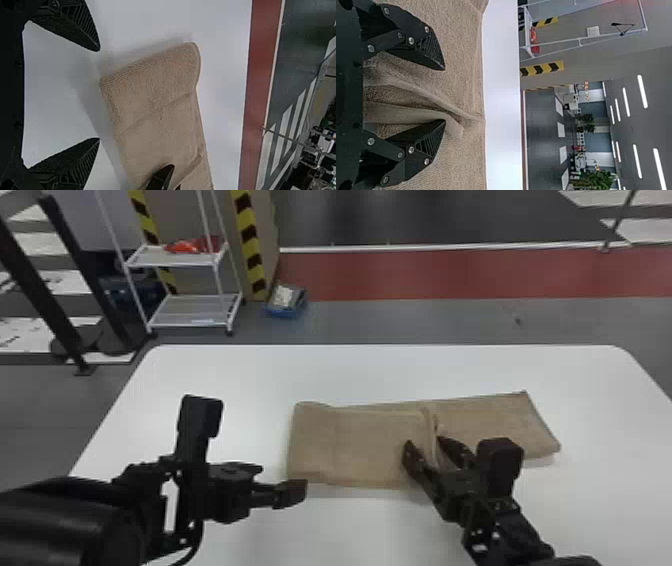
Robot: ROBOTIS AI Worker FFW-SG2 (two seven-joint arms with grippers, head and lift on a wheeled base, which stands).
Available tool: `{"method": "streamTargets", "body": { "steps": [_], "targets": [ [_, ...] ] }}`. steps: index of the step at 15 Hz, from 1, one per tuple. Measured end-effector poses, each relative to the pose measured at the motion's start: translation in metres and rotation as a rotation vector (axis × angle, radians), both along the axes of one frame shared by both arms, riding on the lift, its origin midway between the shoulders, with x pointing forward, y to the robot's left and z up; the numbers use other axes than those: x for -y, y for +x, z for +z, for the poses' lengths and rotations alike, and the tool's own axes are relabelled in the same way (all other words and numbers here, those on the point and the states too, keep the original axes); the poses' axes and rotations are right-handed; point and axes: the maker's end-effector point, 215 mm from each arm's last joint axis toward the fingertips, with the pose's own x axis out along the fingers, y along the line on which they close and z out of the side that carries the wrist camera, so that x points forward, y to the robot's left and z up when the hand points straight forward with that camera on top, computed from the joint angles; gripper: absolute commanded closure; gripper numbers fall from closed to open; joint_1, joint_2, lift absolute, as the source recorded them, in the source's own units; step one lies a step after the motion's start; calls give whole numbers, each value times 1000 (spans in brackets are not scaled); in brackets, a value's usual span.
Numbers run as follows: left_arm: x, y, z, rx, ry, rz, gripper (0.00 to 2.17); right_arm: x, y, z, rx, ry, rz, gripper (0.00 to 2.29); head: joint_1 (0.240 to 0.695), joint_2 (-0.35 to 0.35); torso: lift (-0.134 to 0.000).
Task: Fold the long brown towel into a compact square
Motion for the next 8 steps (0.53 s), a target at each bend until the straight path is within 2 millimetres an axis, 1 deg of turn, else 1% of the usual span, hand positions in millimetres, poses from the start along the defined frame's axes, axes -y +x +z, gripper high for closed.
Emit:
{"method": "streamTargets", "body": {
  "steps": [3,5,7,8],
  "targets": [
    [0,1,-1,-1,0,0,80,0,0,2,6,2,0,505,695,66,-123],
    [0,1,-1,-1,0,-2,80,-1,0,7,19,5,-1,647,695,66,-123],
    [0,1,-1,-1,0,-2,80,-2,1,11,29,6,1,650,695,66,-123],
    [1,1,-1,-1,0,-3,80,-1,1,11,30,5,0,697,695,67,-123]
  ]
}}
